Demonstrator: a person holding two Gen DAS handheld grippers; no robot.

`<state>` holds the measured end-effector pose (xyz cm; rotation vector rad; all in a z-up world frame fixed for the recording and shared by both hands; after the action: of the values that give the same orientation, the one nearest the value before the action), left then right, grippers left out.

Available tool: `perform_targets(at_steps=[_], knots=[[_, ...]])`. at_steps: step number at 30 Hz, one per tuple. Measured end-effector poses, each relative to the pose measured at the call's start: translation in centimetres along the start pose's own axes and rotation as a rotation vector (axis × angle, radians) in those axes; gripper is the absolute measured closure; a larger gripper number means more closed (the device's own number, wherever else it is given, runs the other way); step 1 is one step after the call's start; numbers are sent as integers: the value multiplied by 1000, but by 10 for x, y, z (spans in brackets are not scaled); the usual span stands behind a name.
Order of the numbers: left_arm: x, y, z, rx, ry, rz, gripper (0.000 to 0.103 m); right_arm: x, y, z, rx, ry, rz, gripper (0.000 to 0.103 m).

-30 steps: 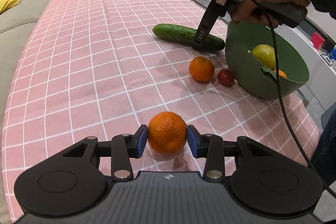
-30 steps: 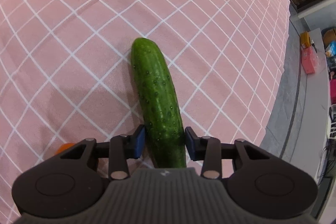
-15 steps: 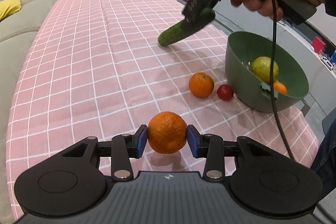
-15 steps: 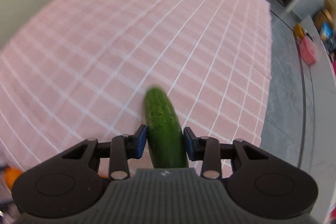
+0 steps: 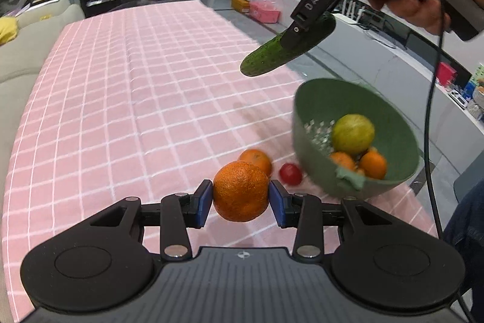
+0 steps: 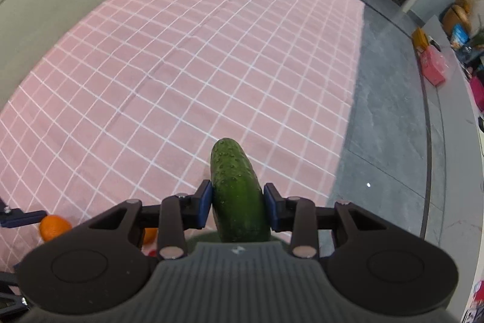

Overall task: Organize fruits
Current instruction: 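Lower the cucumber into the colander and open the right gripper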

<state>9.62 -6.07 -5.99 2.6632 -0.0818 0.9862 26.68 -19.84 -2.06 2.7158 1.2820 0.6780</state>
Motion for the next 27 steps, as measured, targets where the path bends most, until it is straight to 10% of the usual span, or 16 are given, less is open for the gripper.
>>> perform_targets(at_steps=[27], knots=[[23,128,75,-46,-111,221,57,-154,14,-16,28,48,303,70]])
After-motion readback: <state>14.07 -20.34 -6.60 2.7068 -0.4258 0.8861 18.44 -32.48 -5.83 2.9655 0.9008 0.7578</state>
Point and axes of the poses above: each gripper's, at about its wrist camera, not at the fingertips, and z roughly the way its jaws point, y to its right, x to its top, the point moved 6 cm from there along z, roughly the way its jaws point, and after that the axes turned 13 degrees about -z, right-handed, at the moved point
